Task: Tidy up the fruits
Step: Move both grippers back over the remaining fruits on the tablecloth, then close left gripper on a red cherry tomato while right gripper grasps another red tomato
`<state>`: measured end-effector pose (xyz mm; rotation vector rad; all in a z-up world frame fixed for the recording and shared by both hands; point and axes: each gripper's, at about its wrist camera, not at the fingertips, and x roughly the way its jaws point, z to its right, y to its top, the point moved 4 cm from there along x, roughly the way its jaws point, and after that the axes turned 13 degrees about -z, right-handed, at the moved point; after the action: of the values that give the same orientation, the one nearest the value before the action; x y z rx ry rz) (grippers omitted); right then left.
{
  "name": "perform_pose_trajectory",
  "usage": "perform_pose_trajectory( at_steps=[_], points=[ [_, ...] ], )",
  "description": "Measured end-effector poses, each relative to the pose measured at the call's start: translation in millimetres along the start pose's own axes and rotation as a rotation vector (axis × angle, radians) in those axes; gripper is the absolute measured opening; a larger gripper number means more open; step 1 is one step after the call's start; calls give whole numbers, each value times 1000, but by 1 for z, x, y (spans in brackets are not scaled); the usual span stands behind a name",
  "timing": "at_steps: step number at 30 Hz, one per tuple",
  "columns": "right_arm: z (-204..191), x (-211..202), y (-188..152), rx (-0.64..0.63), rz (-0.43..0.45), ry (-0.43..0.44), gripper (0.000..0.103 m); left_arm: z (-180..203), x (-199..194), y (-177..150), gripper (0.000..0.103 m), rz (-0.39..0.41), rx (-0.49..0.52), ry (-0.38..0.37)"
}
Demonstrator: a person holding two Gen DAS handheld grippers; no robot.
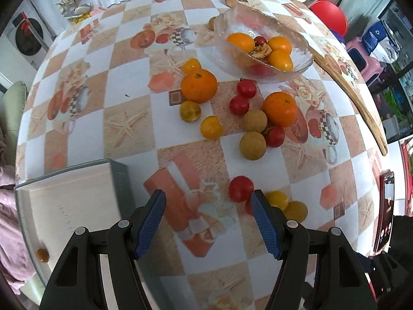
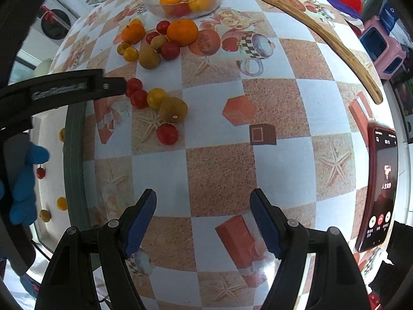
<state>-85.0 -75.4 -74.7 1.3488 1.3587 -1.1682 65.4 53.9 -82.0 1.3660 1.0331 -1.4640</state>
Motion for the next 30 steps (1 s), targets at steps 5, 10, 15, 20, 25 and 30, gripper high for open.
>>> perform_pose_trajectory(
  at_steps=[5,10,15,20,25,30],
  points=[
    [-3,2,7,-19,16,16,78,6,9,7,70,5,2,10],
    [-9,3,16,-32,49,25,78,9,12,13,69,12,5,24],
    [-19,10,31,-47,80,20,68,11,15,15,69,24,13,42],
    [-28,12,40,-63,127,2,55,11,16,17,69,28,11,51],
    [-34,13,42,-85,152,-28,28,11,16,16,69,32,18,61],
    [-27,13,45,-71,132,17,20,13,14,12,69,36,16,63]
  ],
)
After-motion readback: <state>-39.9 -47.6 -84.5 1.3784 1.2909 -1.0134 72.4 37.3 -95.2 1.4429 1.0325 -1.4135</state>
